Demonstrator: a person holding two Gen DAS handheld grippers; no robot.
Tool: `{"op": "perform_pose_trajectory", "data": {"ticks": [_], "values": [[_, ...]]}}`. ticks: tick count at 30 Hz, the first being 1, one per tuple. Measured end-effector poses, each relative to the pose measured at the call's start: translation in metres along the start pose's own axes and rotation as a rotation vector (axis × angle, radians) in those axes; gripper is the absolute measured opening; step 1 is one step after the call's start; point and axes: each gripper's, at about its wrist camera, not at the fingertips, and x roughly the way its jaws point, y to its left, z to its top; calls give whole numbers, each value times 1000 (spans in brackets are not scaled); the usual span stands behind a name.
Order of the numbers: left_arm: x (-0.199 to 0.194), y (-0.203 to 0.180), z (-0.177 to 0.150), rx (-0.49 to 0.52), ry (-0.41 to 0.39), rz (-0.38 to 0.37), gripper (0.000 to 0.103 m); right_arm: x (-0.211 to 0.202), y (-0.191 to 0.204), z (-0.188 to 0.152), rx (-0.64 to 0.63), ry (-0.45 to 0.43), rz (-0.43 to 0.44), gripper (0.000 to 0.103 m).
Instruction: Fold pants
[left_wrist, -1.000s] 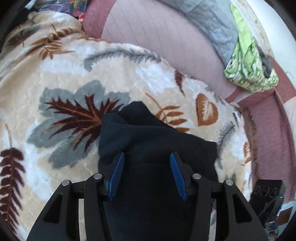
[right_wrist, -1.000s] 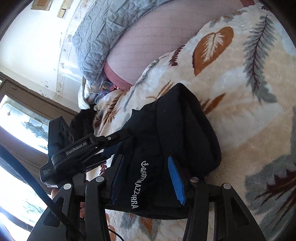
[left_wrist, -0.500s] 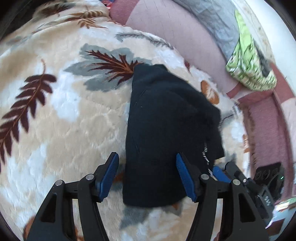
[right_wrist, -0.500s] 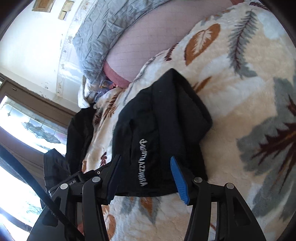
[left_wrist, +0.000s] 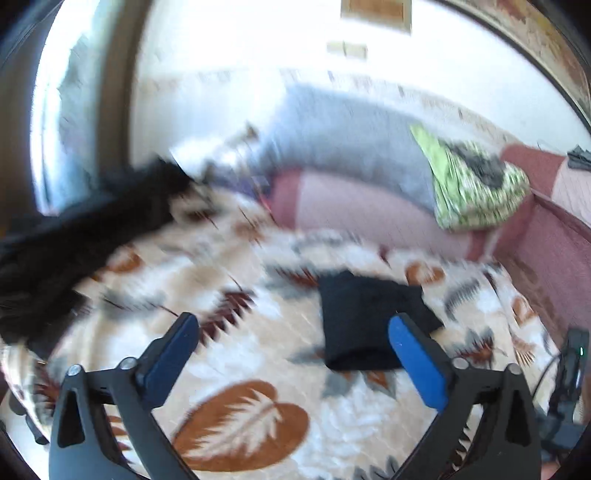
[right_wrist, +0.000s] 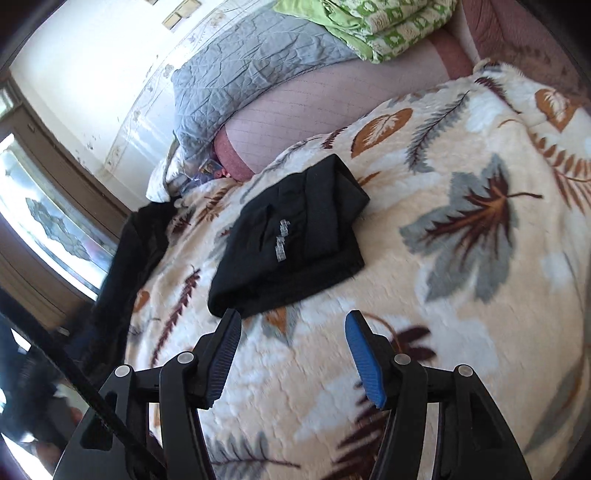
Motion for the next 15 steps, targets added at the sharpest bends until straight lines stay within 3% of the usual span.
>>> {"op": "perform_pose_trajectory", "data": {"ticks": [4,6,11,15], "values": [[-46,4,9,-16,-186,71,103,-19,12,-25,-79,-62,-86,67],[-56,6,12,-37,-194,62,103,-30,19,-36,-133,-102,-123,71],[-50,-7,7,36,-74,9,103,-44,41,-51,-264,-188,-201,84],[-18,-19,-18,69,129,-13,103,-38,42,-52,-266,-167,-211,85]]}}
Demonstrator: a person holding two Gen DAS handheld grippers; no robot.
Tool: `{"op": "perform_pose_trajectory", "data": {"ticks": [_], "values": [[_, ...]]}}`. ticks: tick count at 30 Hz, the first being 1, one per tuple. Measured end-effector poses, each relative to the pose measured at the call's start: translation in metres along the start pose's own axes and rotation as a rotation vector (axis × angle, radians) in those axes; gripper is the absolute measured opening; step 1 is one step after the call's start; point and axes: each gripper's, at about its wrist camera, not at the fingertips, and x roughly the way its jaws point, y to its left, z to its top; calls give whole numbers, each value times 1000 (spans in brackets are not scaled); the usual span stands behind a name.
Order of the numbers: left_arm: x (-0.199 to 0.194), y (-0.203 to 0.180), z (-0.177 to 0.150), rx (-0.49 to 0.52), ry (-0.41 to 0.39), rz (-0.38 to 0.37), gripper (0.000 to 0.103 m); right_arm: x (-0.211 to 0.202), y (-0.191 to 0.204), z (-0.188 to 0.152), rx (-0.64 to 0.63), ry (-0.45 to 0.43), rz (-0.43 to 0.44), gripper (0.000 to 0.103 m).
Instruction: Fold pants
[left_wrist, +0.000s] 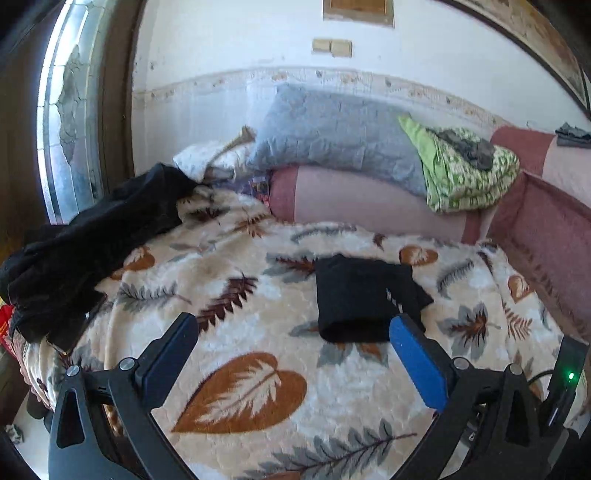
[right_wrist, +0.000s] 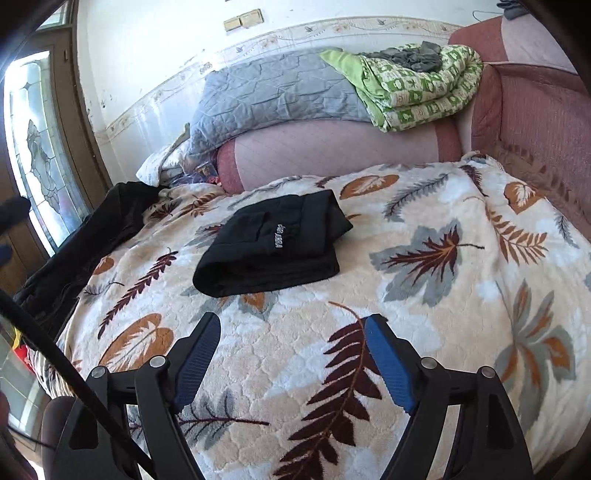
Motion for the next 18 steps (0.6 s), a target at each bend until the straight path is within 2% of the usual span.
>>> {"op": "perform_pose_trajectory", "data": {"ticks": [4,6,11,18], "values": [[30,-9,-22,-8,181,-68,103,9,-6,-4,10,36,-25,85],[36,-14,-31,5,221,-65,103,13,-7,-6,10,54,-34,85],[41,-27,-41,59,253,-58,103,19,-8,-9,6,72,-54,85],[50,-22,-41,47,281,-39,103,27,-10,-11,14,89,-96,86]]}}
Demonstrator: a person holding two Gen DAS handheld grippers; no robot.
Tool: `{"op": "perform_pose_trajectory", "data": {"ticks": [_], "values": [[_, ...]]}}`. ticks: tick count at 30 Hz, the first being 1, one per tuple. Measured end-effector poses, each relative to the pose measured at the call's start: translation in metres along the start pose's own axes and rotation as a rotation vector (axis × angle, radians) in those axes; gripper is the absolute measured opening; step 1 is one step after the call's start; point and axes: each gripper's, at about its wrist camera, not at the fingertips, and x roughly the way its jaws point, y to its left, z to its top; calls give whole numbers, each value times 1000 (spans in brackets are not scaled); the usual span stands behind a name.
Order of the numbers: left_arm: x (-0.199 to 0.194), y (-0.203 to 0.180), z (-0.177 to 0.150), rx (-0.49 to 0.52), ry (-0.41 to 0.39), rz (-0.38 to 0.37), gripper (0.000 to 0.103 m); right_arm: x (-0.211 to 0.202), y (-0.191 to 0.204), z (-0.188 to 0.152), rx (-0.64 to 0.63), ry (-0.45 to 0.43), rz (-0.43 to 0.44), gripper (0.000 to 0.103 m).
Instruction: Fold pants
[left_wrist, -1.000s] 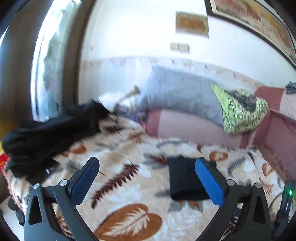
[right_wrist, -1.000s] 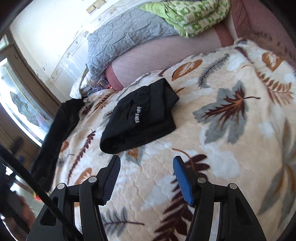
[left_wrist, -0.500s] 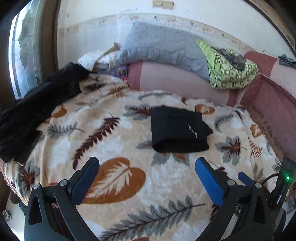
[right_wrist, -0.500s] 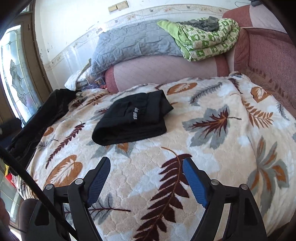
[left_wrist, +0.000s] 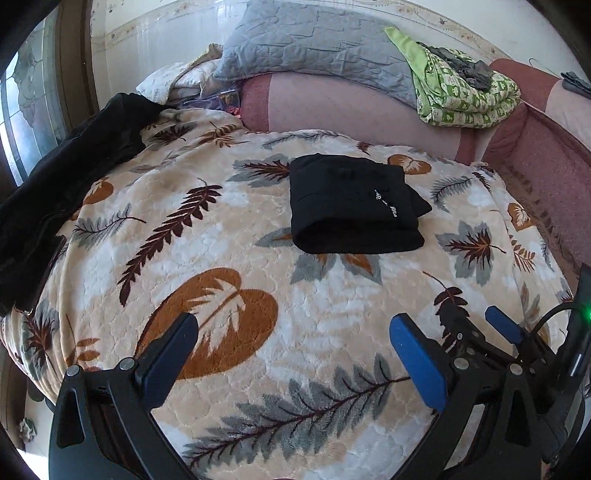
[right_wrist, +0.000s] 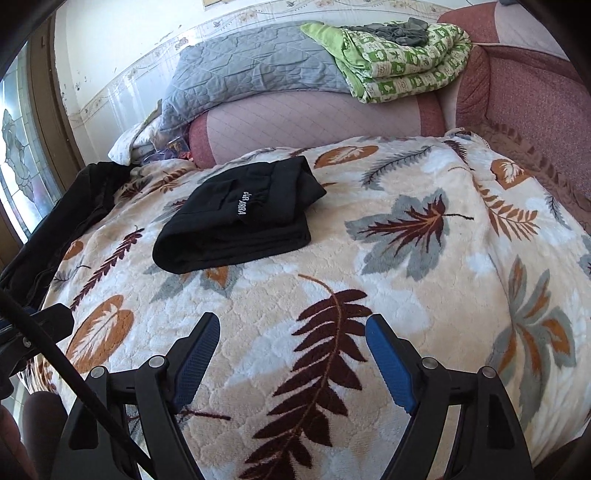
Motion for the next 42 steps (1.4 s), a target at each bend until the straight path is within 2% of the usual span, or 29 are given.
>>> {"op": "perform_pose_trajectory", "data": {"ticks": [10,42], "values": [[11,2,-2,4,37,37,103,7,4,-4,-15,22,-13,86],[31,-1,-12,34,117,43,103,14,7,-9,-15,49,-25,87]]}}
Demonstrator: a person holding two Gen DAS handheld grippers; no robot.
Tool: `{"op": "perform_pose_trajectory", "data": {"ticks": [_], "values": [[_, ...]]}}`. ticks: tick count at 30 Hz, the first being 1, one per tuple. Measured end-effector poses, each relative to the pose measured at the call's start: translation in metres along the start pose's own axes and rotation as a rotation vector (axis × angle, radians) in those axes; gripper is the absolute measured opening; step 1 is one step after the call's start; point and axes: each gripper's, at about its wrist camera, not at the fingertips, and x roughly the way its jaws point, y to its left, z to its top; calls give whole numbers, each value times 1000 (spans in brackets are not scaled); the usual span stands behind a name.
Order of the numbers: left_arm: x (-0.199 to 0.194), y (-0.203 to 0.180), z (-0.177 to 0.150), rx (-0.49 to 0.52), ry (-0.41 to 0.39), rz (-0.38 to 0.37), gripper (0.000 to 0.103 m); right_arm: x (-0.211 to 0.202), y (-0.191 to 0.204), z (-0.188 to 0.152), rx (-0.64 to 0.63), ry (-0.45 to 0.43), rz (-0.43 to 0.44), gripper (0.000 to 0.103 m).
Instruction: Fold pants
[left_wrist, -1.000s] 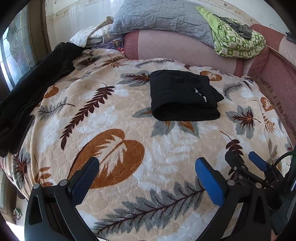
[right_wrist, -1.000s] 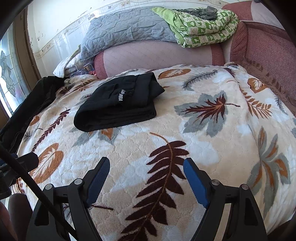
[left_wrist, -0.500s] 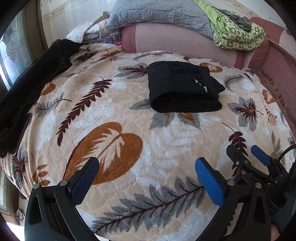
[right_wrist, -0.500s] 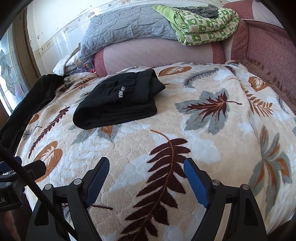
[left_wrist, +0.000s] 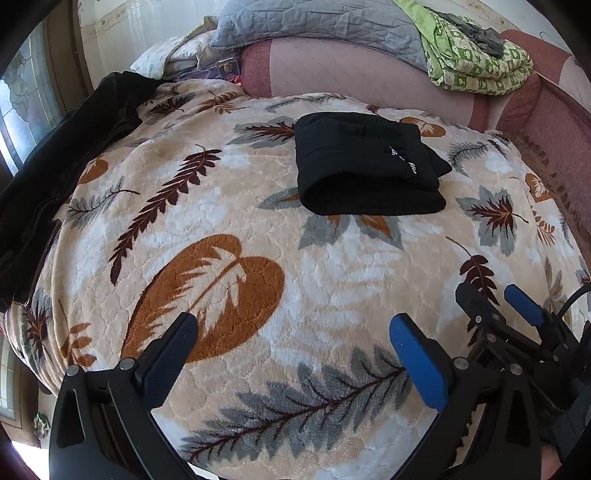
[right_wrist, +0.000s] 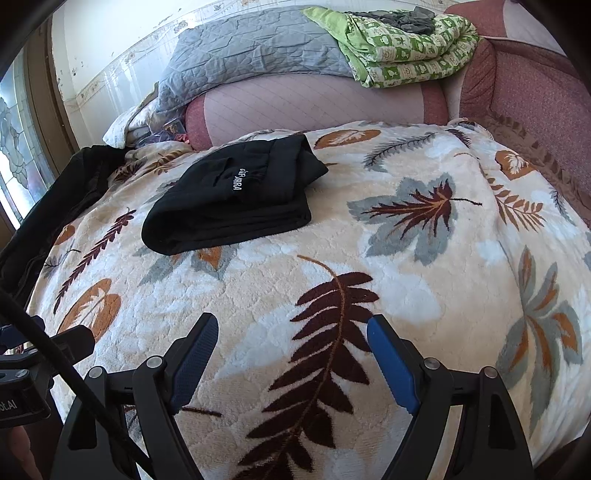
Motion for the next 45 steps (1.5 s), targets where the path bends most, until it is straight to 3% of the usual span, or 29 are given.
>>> {"op": "perform_pose_trajectory", "data": {"ticks": [45], "values": [[10,0,-7,8,24,-5,103,3,4,-2,-15,9,1,88]]}}
